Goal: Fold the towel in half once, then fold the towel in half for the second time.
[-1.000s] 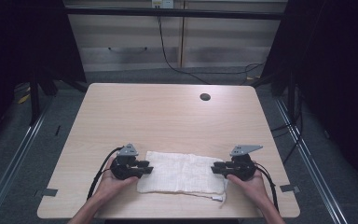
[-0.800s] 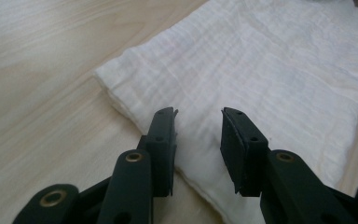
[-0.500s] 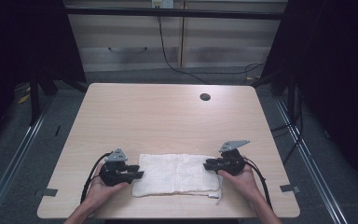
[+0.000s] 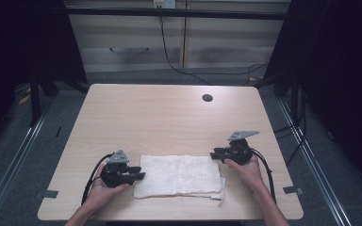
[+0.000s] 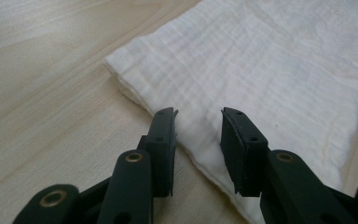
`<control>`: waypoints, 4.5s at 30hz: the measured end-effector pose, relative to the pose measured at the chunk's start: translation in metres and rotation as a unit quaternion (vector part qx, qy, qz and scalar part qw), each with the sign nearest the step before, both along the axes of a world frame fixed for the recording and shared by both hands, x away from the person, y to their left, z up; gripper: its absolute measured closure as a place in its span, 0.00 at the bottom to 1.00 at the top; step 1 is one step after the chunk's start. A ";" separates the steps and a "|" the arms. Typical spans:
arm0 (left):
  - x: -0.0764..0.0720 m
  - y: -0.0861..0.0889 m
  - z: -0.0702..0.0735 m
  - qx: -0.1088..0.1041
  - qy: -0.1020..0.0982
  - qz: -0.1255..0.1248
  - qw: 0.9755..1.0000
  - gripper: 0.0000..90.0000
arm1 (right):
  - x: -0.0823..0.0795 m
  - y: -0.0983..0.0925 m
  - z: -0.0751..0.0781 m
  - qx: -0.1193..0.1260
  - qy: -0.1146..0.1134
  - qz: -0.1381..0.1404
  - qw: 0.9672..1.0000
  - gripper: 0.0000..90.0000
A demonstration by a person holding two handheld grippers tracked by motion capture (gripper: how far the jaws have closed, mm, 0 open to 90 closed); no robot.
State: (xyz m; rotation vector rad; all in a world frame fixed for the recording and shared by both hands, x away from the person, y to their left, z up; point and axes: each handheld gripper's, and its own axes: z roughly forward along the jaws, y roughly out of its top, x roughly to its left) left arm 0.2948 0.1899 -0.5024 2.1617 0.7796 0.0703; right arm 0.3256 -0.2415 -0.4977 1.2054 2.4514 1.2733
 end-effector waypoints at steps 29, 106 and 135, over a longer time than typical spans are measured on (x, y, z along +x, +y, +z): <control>0.038 0.007 0.017 -0.060 -0.010 0.036 0.997 0.63 | -0.007 0.010 -0.007 -0.029 0.023 0.033 0.999 0.96; 0.048 0.011 0.016 -0.054 -0.006 0.066 0.996 0.95 | -0.076 0.043 0.036 0.035 -0.058 0.159 0.985 0.97; 0.043 0.001 0.038 -0.089 -0.059 0.056 0.993 0.95 | -0.080 0.063 0.002 -0.049 0.009 0.170 0.984 0.97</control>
